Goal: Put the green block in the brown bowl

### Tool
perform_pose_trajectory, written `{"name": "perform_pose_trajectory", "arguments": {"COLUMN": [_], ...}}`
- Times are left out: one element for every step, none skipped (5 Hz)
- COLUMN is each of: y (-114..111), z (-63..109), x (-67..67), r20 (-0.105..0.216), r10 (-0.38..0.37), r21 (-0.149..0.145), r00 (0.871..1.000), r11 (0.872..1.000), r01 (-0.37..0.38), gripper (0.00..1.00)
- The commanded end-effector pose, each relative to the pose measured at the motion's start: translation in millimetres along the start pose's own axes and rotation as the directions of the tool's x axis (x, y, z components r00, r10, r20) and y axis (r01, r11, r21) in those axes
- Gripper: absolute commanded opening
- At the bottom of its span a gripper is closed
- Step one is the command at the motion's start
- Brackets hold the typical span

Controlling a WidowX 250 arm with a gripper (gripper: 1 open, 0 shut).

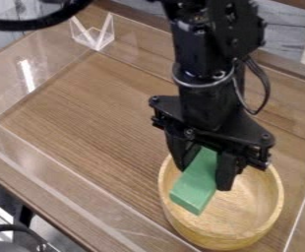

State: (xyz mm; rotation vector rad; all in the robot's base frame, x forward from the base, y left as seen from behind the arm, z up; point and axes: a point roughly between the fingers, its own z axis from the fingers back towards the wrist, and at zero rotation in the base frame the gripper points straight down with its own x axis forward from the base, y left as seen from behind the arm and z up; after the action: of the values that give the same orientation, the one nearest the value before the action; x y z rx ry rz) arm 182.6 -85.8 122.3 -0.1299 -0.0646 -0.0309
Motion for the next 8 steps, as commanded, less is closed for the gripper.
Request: {"name": "perform_pose_trajectory", "arguments": {"y": [-1, -1, -1, 0, 0, 1, 1, 2], "z": [8.0, 6.0, 3.8, 1.7, -0.5, -2.7, -5.0, -7.2], "x": [7.9, 9.8, 11.7, 13.7, 15.7, 17.8, 19.8, 21.7], "r20": [0.046, 0.046, 0.046, 0.046, 0.047, 0.047, 0.047, 0.047], "r10": [0.004, 0.005, 0.006, 0.006, 0.007, 0.008, 0.009, 0.009], "r21": [-0.023, -0.031, -0.038, -0.045, -0.052, -0.06, -0.067, -0.075], "r00": [0.999, 0.999, 0.999, 0.999, 0.999, 0.999, 0.999, 0.999], "r11": [1.0, 1.0, 0.999, 0.999, 0.999, 0.998, 0.998, 0.997], "r01": [-0.003, -0.003, -0.004, -0.004, -0.005, -0.005, -0.005, -0.006], "gripper": [0.0, 0.0, 0.0, 0.0, 0.0, 0.0, 0.0, 0.0]}}
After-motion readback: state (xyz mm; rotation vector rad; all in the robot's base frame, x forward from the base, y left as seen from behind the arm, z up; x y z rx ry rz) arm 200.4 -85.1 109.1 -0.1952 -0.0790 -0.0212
